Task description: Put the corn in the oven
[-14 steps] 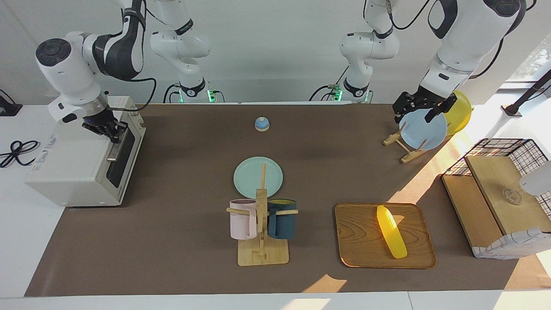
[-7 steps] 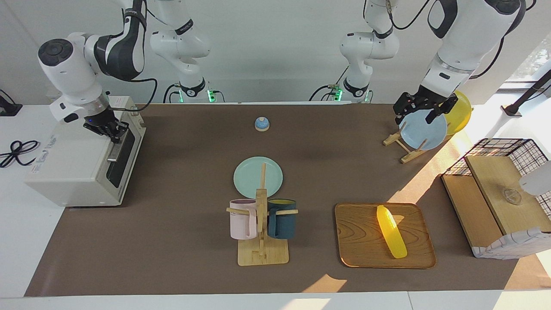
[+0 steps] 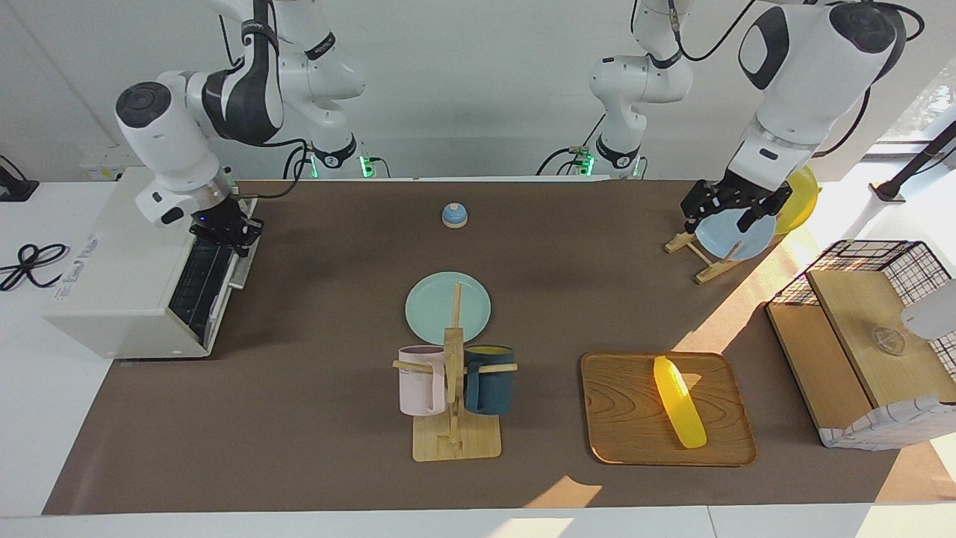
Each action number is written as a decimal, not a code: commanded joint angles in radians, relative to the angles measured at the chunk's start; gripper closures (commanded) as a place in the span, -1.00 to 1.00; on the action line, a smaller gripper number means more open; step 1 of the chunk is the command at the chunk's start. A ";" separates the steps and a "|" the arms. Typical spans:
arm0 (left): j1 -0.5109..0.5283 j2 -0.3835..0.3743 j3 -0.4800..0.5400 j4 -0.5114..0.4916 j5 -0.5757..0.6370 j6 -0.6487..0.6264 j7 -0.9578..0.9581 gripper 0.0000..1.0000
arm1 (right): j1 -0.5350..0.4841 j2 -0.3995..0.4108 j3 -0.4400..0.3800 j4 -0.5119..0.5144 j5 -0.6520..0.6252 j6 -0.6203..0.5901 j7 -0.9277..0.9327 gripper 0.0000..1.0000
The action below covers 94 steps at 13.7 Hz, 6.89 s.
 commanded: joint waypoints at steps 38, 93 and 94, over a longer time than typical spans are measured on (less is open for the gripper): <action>-0.036 0.444 -0.009 0.337 -0.119 0.211 0.063 1.00 | 0.141 -0.019 -0.011 0.156 0.084 -0.193 0.190 1.00; -0.062 -0.058 0.002 0.075 0.031 -0.132 -0.108 -1.00 | 0.667 0.472 0.006 0.515 0.031 0.052 0.506 -1.00; -0.060 -0.081 0.002 0.073 0.031 -0.168 -0.100 -1.00 | 0.674 0.476 0.006 0.471 0.026 0.099 0.506 -1.00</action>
